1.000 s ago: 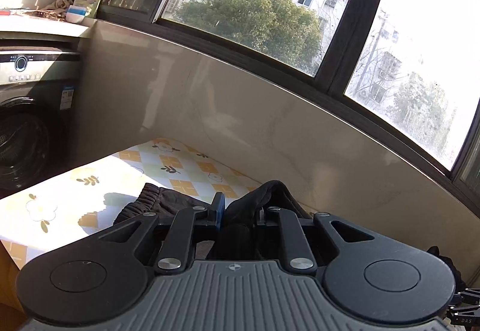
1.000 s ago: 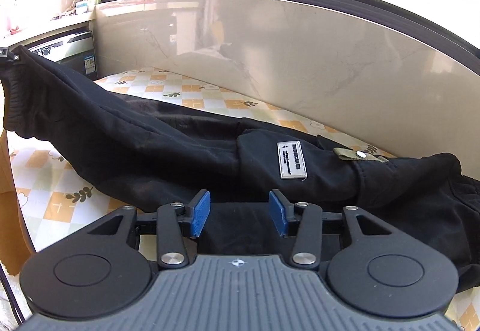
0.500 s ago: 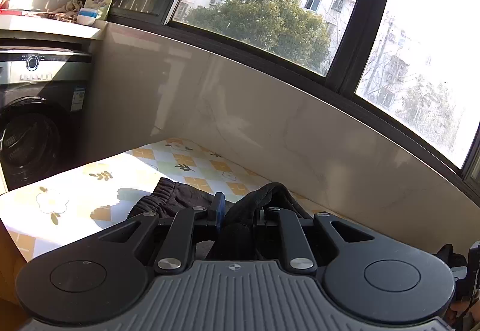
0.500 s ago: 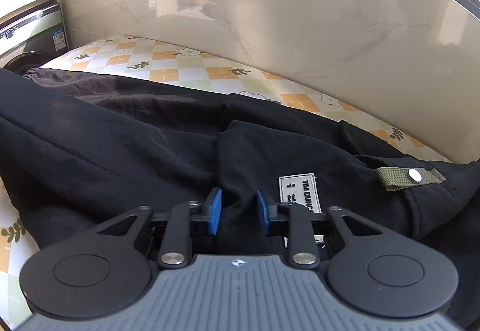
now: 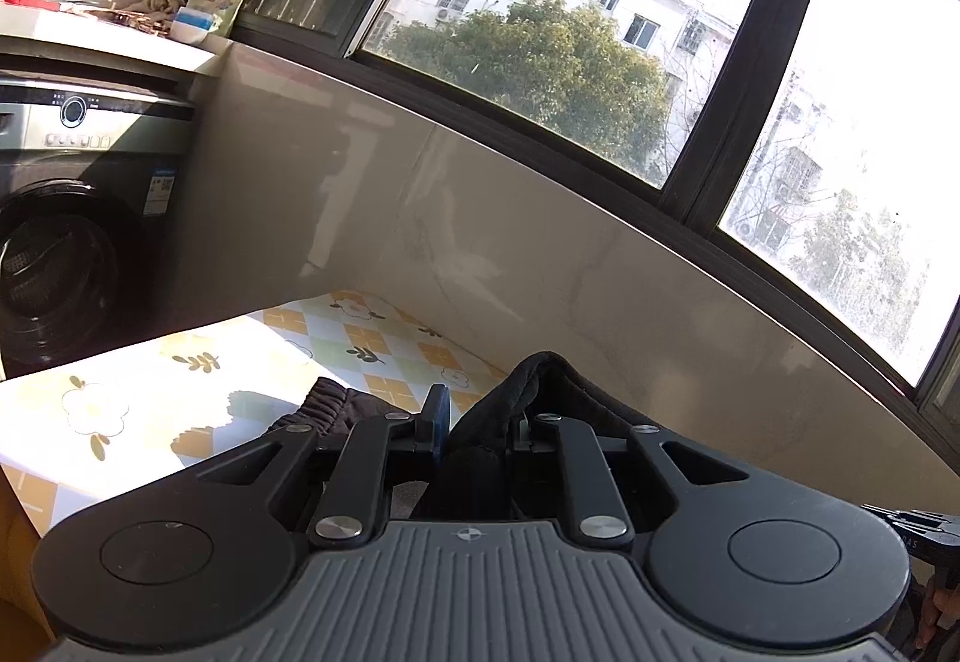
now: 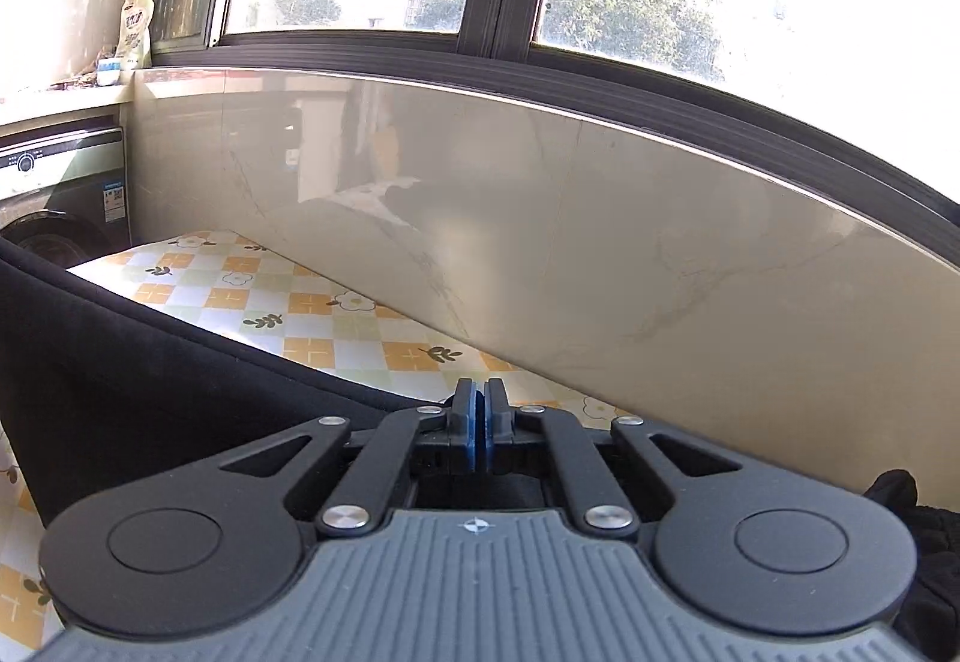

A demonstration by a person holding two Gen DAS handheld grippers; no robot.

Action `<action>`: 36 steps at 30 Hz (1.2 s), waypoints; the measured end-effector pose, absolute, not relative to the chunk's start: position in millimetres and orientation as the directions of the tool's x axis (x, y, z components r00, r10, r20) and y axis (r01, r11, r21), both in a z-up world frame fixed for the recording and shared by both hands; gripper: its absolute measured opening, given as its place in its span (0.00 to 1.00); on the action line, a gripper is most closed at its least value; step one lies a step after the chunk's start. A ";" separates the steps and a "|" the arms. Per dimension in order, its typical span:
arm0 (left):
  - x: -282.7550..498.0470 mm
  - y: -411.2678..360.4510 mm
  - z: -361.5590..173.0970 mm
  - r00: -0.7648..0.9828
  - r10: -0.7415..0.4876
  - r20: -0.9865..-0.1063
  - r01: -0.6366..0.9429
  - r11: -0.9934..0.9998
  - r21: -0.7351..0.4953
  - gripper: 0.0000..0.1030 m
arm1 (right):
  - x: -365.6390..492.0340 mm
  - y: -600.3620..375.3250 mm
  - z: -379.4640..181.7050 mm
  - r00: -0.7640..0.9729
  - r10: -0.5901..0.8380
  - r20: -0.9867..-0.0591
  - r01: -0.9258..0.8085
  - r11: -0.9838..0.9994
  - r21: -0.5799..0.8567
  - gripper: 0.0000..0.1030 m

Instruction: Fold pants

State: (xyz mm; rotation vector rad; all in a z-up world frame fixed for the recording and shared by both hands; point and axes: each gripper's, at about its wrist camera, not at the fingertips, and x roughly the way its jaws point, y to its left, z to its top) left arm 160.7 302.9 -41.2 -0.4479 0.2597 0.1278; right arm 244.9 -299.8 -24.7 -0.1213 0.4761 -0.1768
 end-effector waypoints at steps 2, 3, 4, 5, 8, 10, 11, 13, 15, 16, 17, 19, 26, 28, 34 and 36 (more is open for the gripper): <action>178.9 308.1 -36.7 0.959 0.065 -0.277 -0.179 0.894 -0.410 0.17 | 276.4 -303.0 -31.1 0.861 -0.211 -0.462 0.150 0.975 -0.165 0.02; 189.9 310.7 -35.7 0.956 0.066 -0.284 -0.183 0.894 -0.408 0.17 | 291.4 -304.5 -35.4 0.856 -0.213 -0.471 0.153 0.975 -0.162 0.02; 201.2 313.0 -35.4 0.953 0.070 -0.296 -0.191 0.895 -0.404 0.17 | 306.1 -305.4 -40.5 0.848 -0.214 -0.484 0.153 0.975 -0.164 0.02; 212.7 315.1 -35.9 0.948 0.076 -0.308 -0.202 0.894 -0.399 0.17 | 325.0 -306.6 -48.9 0.835 -0.224 -0.502 0.157 0.973 -0.172 0.02; 254.9 323.0 -43.6 0.925 0.100 -0.368 -0.245 0.894 -0.374 0.18 | 365.0 -312.5 -71.2 0.795 -0.233 -0.560 0.179 0.972 -0.152 0.02; 281.9 329.2 -52.1 0.899 0.101 -0.426 -0.265 0.900 -0.346 0.23 | 386.5 -318.2 -86.0 0.744 -0.228 -0.628 0.195 0.973 -0.122 0.03; 293.0 333.8 -57.1 0.886 0.101 -0.453 -0.277 0.897 -0.344 0.27 | 392.6 -321.1 -91.6 0.722 -0.230 -0.653 0.215 0.971 -0.104 0.04; 309.4 347.0 -66.1 0.860 0.109 -0.498 -0.309 0.889 -0.339 0.55 | 393.2 -324.9 -94.0 0.708 -0.254 -0.659 0.265 0.960 -0.086 0.17; 307.9 362.1 -67.9 0.851 0.152 -0.503 -0.355 0.872 -0.338 0.64 | 382.1 -324.3 -89.1 0.723 -0.276 -0.633 0.297 0.952 -0.077 0.42; 304.0 368.5 -66.8 0.852 0.160 -0.499 -0.364 0.866 -0.344 0.66 | 374.3 -323.9 -84.3 0.741 -0.250 -0.623 0.278 0.959 -0.055 0.42; 297.5 375.6 -64.8 0.855 0.160 -0.494 -0.366 0.861 -0.354 0.67 | 365.5 -323.3 -79.8 0.755 -0.220 -0.617 0.255 0.966 -0.033 0.41; 284.3 381.2 -62.2 0.857 0.143 -0.495 -0.350 0.867 -0.355 0.69 | 346.7 -319.3 -72.2 0.768 -0.178 -0.615 0.220 0.976 -0.009 0.41; 235.1 381.5 -78.1 0.824 0.051 -0.564 -0.343 0.837 -0.425 0.68 | 270.8 -295.8 -57.0 0.808 -0.079 -0.583 0.110 0.994 0.018 0.41; 223.7 378.9 -84.1 0.823 0.016 -0.568 -0.345 0.809 -0.477 0.68 | 248.3 -293.0 -55.8 0.815 -0.070 -0.574 0.102 0.995 0.023 0.41; 222.9 374.5 -110.2 0.799 -0.038 -0.600 -0.380 0.741 -0.554 0.69 | 194.8 -295.9 -60.4 0.822 -0.084 -0.563 0.129 0.991 0.040 0.41; 228.8 374.4 -117.8 0.799 -0.012 -0.601 -0.410 0.720 -0.560 0.69 | 183.4 -297.7 -62.0 0.822 -0.095 -0.561 0.146 0.988 0.047 0.41</action>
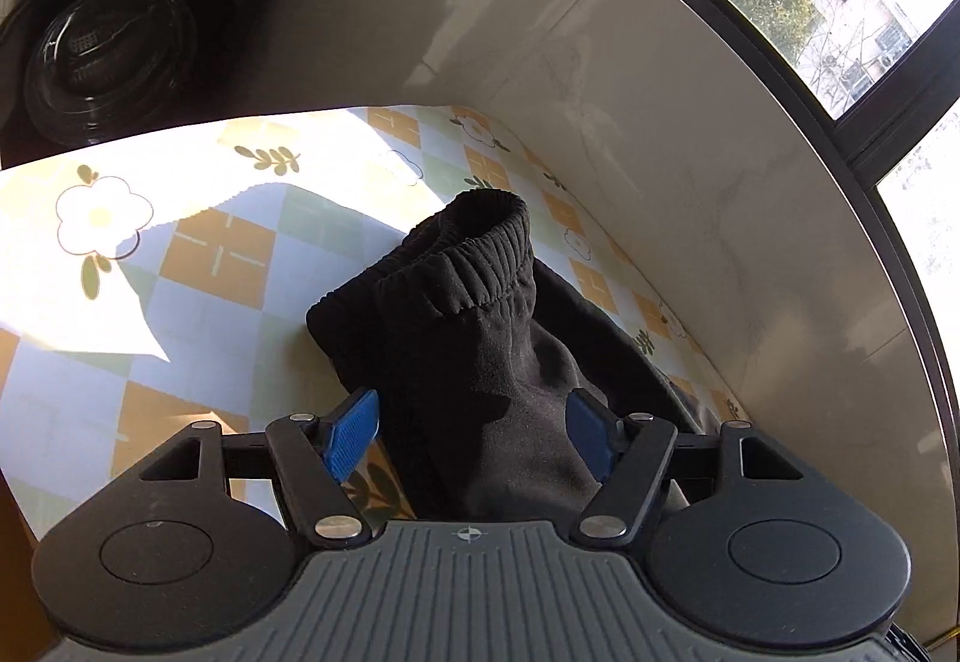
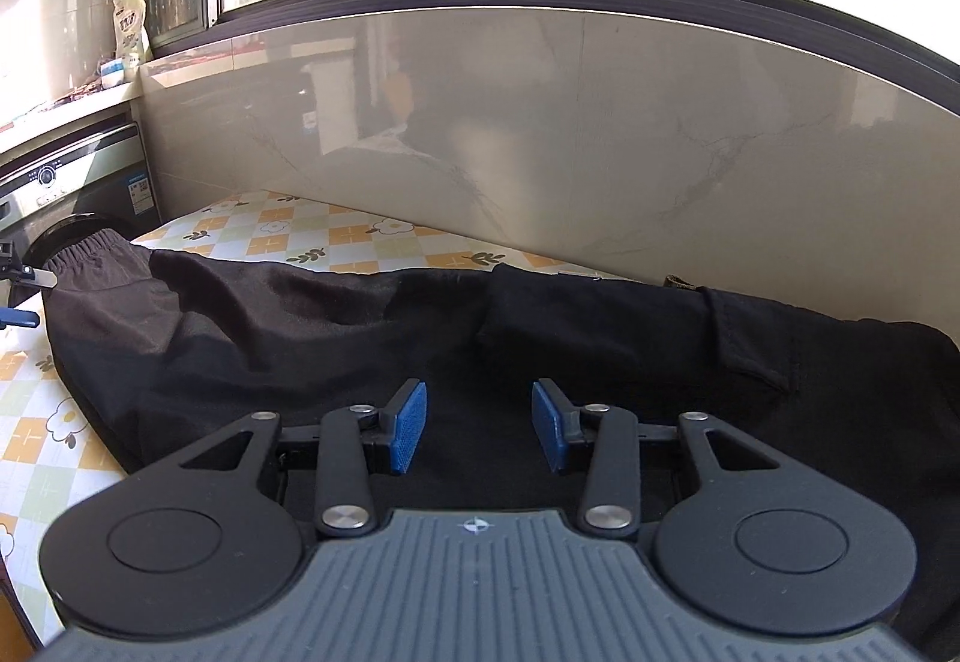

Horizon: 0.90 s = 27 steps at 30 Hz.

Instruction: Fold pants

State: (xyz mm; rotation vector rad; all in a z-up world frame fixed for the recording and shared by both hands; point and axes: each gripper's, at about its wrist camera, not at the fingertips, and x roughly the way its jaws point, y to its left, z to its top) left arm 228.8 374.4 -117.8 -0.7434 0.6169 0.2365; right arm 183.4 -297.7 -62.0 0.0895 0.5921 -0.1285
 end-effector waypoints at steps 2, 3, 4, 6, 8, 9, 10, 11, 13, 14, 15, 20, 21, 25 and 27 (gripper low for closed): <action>234.8 375.4 -121.5 0.807 0.018 -0.590 -0.427 0.708 -0.563 0.67 | 172.3 -300.8 -62.5 0.820 -0.111 -0.561 0.170 0.984 0.055 0.41; 237.5 374.8 -122.5 0.818 0.030 -0.574 -0.424 0.706 -0.567 0.60 | 165.9 -303.8 -62.4 0.819 -0.119 -0.561 0.184 0.981 0.060 0.41; 239.9 373.3 -121.3 0.830 0.025 -0.557 -0.399 0.725 -0.562 0.16 | 160.2 -306.8 -62.2 0.819 -0.125 -0.560 0.197 0.978 0.070 0.41; 243.3 366.5 -112.8 0.842 0.063 -0.536 -0.381 0.773 -0.507 0.03 | 149.0 -311.1 -61.7 0.820 -0.136 -0.557 0.220 0.972 0.086 0.41; 238.8 370.8 -107.6 0.850 0.118 -0.513 -0.406 0.768 -0.495 0.03 | 129.8 -315.0 -62.8 0.818 -0.148 -0.555 0.243 0.965 0.101 0.41; 236.6 380.4 -107.8 0.847 0.132 -0.515 -0.429 0.743 -0.515 0.03 | 122.7 -314.8 -64.4 0.816 -0.151 -0.557 0.251 0.962 0.106 0.41; 236.4 387.3 -110.8 0.840 0.134 -0.526 -0.447 0.720 -0.530 0.03 | 113.2 -313.1 -67.0 0.814 -0.151 -0.561 0.257 0.960 0.114 0.41; 236.4 390.9 -114.7 0.831 0.140 -0.538 -0.465 0.705 -0.535 0.03 | 106.0 -310.2 -69.5 0.811 -0.152 -0.565 0.261 0.958 0.117 0.42; 237.1 387.9 -123.6 0.804 0.157 -0.573 -0.501 0.697 -0.512 0.06 | 90.1 -301.2 -73.7 0.810 -0.160 -0.564 0.264 0.959 0.107 0.42; 237.5 383.5 -126.3 0.785 0.170 -0.596 -0.525 0.694 -0.493 0.09 | 83.0 -296.0 -75.6 0.809 -0.165 -0.564 0.266 0.959 0.102 0.45; 236.1 380.4 -126.5 0.763 0.192 -0.617 -0.556 0.681 -0.476 0.26 | 76.6 -291.3 -77.3 0.808 -0.170 -0.564 0.269 0.958 0.097 0.48; 197.4 356.2 -98.5 0.792 0.276 -0.545 -0.560 0.686 -0.465 0.68 | 59.5 -276.3 -95.3 0.764 -0.188 -0.617 0.279 0.959 0.053 0.58; 192.7 348.2 -92.0 0.809 0.278 -0.518 -0.540 0.701 -0.466 0.68 | 60.9 -276.5 -99.8 0.749 -0.194 -0.634 0.286 0.957 0.046 0.59; 191.1 317.4 -73.8 0.868 0.206 -0.452 -0.427 0.775 -0.467 0.68 | 75.1 -270.1 -116.0 0.676 -0.252 -0.692 0.313 0.949 -0.040 0.63; 194.1 298.1 -71.0 0.887 0.159 -0.433 -0.365 0.816 -0.449 0.69 | 84.4 -265.4 -121.5 0.644 -0.295 -0.706 0.329 0.940 -0.092 0.75</action>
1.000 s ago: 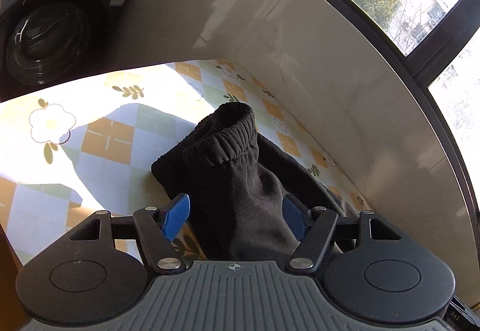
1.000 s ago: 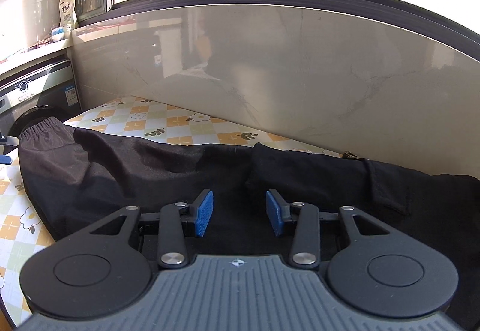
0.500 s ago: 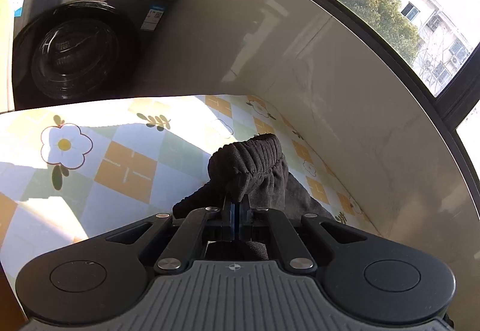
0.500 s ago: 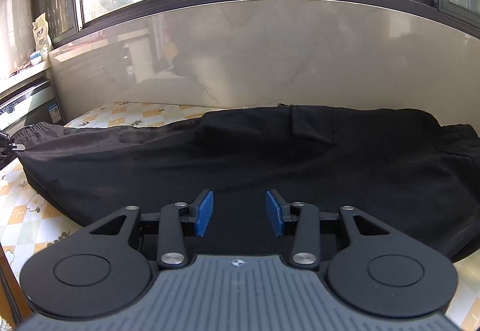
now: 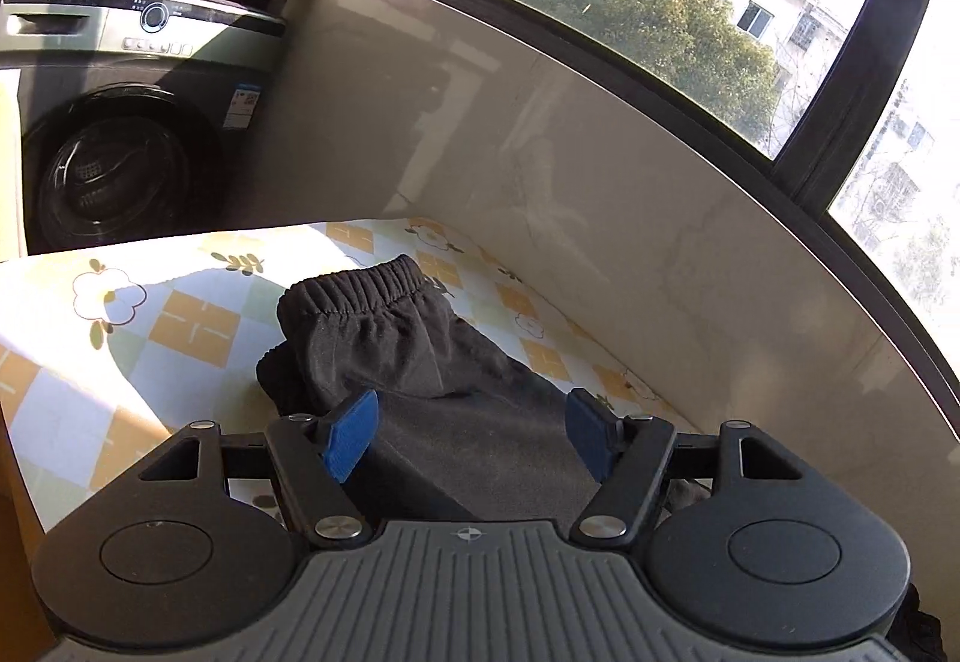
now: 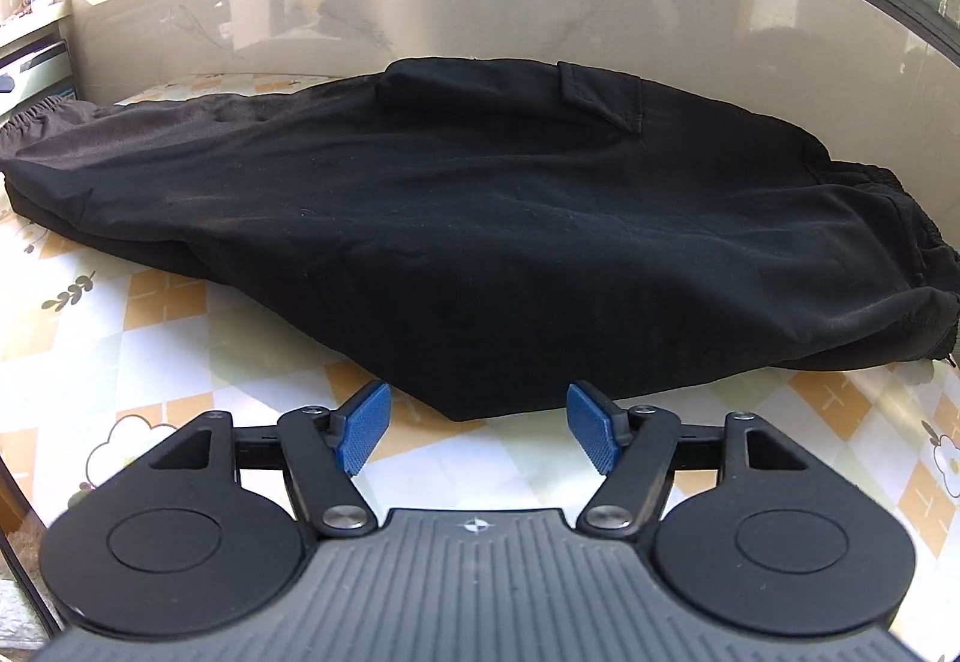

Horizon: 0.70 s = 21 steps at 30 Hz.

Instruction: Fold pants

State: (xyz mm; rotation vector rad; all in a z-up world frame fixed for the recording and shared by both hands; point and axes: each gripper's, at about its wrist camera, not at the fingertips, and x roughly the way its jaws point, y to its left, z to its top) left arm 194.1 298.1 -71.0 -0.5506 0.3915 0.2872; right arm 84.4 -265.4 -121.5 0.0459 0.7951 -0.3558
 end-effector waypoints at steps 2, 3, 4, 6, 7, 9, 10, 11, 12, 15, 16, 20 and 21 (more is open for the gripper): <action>198.6 283.8 -71.3 0.896 0.126 -0.426 -0.319 0.849 -0.420 0.69 | 90.8 -261.7 -126.5 0.620 -0.317 -0.718 0.335 0.934 -0.123 0.76; 203.4 274.3 -74.1 0.898 0.106 -0.428 -0.293 0.869 -0.399 0.69 | 94.0 -261.0 -129.5 0.612 -0.317 -0.724 0.337 0.933 -0.124 0.77; 207.4 268.7 -77.2 0.897 0.089 -0.433 -0.274 0.881 -0.386 0.69 | 96.4 -260.8 -130.8 0.615 -0.325 -0.719 0.349 0.929 -0.121 0.78; 217.5 256.2 -87.2 0.890 0.033 -0.454 -0.225 0.899 -0.375 0.69 | 99.7 -261.3 -132.5 0.606 -0.363 -0.707 0.381 0.914 -0.143 0.80; 222.0 249.4 -91.3 0.886 0.006 -0.464 -0.198 0.908 -0.368 0.69 | 101.3 -261.3 -130.5 0.606 -0.395 -0.690 0.403 0.901 -0.161 0.80; 229.8 236.0 -100.0 0.878 -0.029 -0.478 -0.154 0.928 -0.339 0.69 | 99.6 -266.6 -122.0 0.629 -0.424 -0.651 0.442 0.884 -0.149 0.79; 230.4 231.0 -104.8 0.874 -0.044 -0.484 -0.132 0.937 -0.325 0.69 | 95.9 -274.0 -112.8 0.656 -0.422 -0.626 0.474 0.876 -0.094 0.79; 234.1 225.1 -107.5 0.870 -0.062 -0.489 -0.107 0.945 -0.310 0.69 | 93.4 -281.2 -105.7 0.675 -0.417 -0.608 0.496 0.867 -0.044 0.79; 237.8 220.7 -109.7 0.866 -0.077 -0.494 -0.085 0.951 -0.297 0.69 | 92.6 -288.1 -99.5 0.688 -0.423 -0.590 0.516 0.856 -0.012 0.79; 246.7 206.7 -115.0 0.857 -0.123 -0.501 -0.012 0.966 -0.257 0.69 | 101.0 -299.0 -90.6 0.693 -0.447 -0.565 0.541 0.841 -0.003 0.79; 248.5 201.9 -116.4 0.855 -0.131 -0.501 0.005 0.969 -0.246 0.70 | 105.3 -303.7 -89.4 0.695 -0.448 -0.563 0.543 0.840 0.003 0.79; 249.6 182.8 -123.0 0.841 -0.156 -0.518 0.038 0.972 -0.231 0.70 | 110.2 -323.2 -82.1 0.712 -0.449 -0.540 0.571 0.818 0.072 0.79; 252.5 186.1 -127.7 0.833 -0.160 -0.530 0.032 0.970 -0.242 0.70 | 108.0 -329.0 -79.4 0.718 -0.448 -0.532 0.581 0.807 0.105 0.79</action>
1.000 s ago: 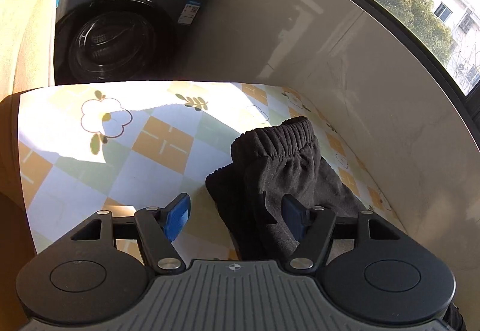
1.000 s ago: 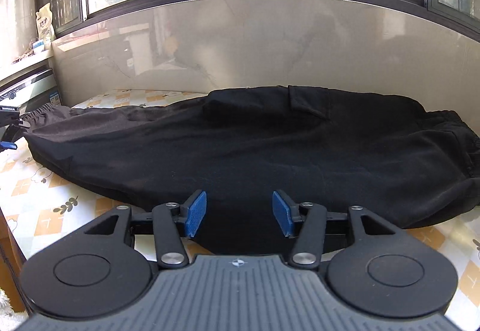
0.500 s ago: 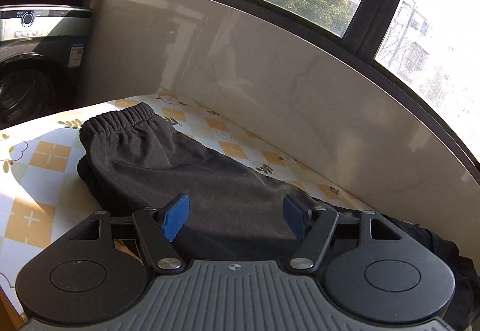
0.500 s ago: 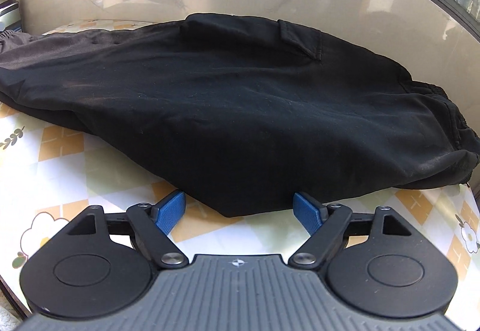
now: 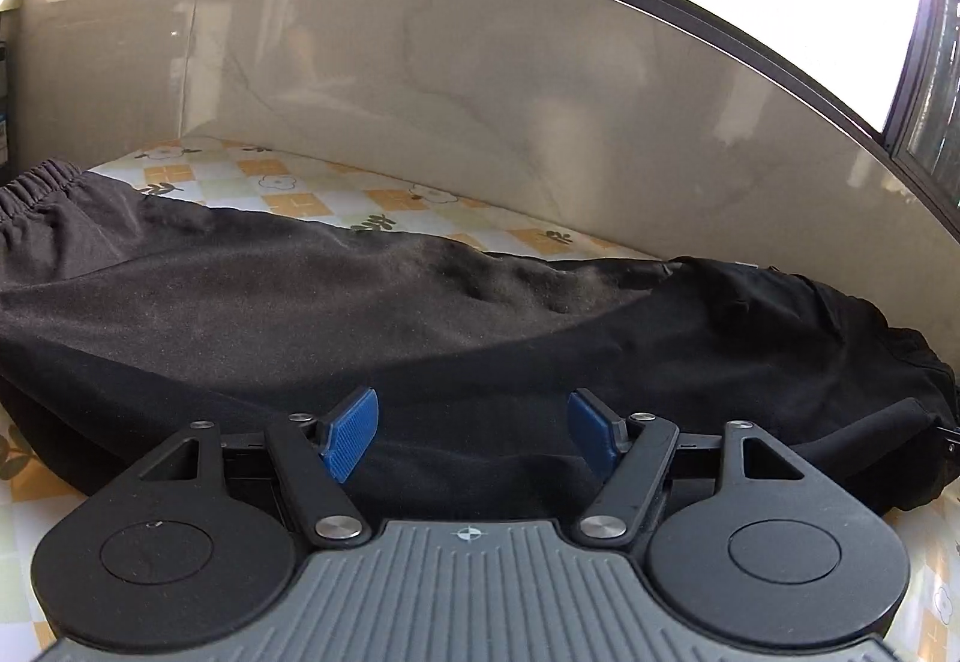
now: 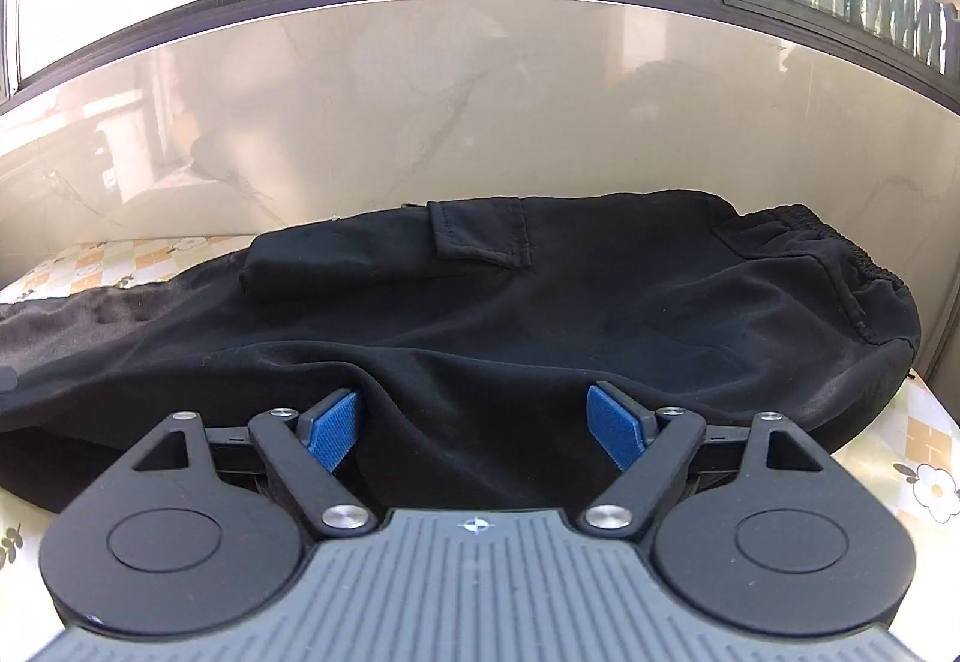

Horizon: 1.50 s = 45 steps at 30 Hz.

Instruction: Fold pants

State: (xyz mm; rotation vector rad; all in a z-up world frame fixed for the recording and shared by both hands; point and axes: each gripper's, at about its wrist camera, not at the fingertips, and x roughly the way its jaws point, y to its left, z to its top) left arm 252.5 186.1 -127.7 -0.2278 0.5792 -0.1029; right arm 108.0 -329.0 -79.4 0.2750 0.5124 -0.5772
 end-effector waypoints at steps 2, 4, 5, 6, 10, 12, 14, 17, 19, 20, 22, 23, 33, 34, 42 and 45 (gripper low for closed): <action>255.1 190.6 -133.6 0.820 -0.161 -0.549 0.020 0.967 -0.255 0.70 | 105.5 -339.3 -76.2 0.718 -0.459 -0.523 0.602 0.787 0.135 0.79; 256.5 194.8 -138.0 0.813 -0.160 -0.560 0.007 0.964 -0.265 0.70 | 105.9 -346.1 -76.1 0.695 -0.485 -0.531 0.627 0.770 0.119 0.79; 257.2 198.5 -139.6 0.808 -0.162 -0.567 0.001 0.962 -0.274 0.70 | 104.2 -347.7 -76.5 0.675 -0.512 -0.531 0.651 0.753 0.102 0.78; 257.9 201.0 -142.0 0.804 -0.164 -0.572 -0.003 0.960 -0.280 0.70 | 102.8 -350.5 -76.8 0.652 -0.541 -0.532 0.675 0.734 0.081 0.73; 261.7 207.7 -148.3 0.807 -0.158 -0.569 -0.011 0.959 -0.282 0.70 | 83.5 -365.9 -79.8 0.625 -0.550 -0.554 0.717 0.685 0.130 0.72; 260.1 205.8 -145.2 0.809 -0.159 -0.566 -0.009 0.959 -0.283 0.70 | 75.2 -361.1 -82.3 0.626 -0.528 -0.574 0.700 0.705 0.115 0.72; 260.3 205.9 -145.3 0.812 -0.156 -0.563 -0.007 0.961 -0.278 0.70 | 68.1 -352.1 -86.3 0.606 -0.531 -0.592 0.694 0.717 0.066 0.74; 260.2 198.9 -145.1 0.820 -0.146 -0.554 -0.006 0.965 -0.263 0.70 | 53.5 -338.9 -94.3 0.588 -0.500 -0.636 0.682 0.729 0.057 0.78; 261.8 198.0 -146.0 0.821 -0.143 -0.552 -0.011 0.964 -0.266 0.70 | 46.0 -329.0 -98.5 0.597 -0.456 -0.660 0.659 0.748 0.079 0.80; 261.1 198.7 -145.5 0.823 -0.146 -0.549 -0.012 0.962 -0.274 0.70 | 45.5 -324.4 -99.9 0.600 -0.440 -0.668 0.644 0.762 0.076 0.81; 259.1 199.9 -145.7 0.825 -0.152 -0.544 -0.012 0.958 -0.286 0.70 | 51.0 -311.9 -104.8 0.598 -0.408 -0.690 0.603 0.796 0.053 0.84; 258.5 201.0 -146.4 0.827 -0.156 -0.541 -0.012 0.956 -0.294 0.70 | 55.9 -307.6 -107.8 0.597 -0.398 -0.696 0.587 0.809 0.041 0.85; 253.8 206.8 -149.1 0.834 -0.180 -0.521 -0.004 0.943 -0.333 0.70 | 105.4 -342.1 -116.0 0.588 -0.385 -0.712 0.631 0.768 0.106 0.85; 253.9 207.5 -149.3 0.835 -0.183 -0.519 -0.004 0.941 -0.337 0.70 | 105.7 -349.1 -111.1 0.604 -0.389 -0.696 0.645 0.751 0.140 0.85; 253.4 212.7 -150.6 0.840 -0.201 -0.504 0.001 0.929 -0.369 0.70 | 121.2 -366.7 -96.8 0.617 -0.469 -0.632 0.719 0.663 0.209 0.84; 251.8 215.2 -151.6 0.843 -0.207 -0.497 0.002 0.924 -0.382 0.70 | 120.9 -364.6 -104.0 0.601 -0.466 -0.649 0.736 0.640 0.221 0.85</action>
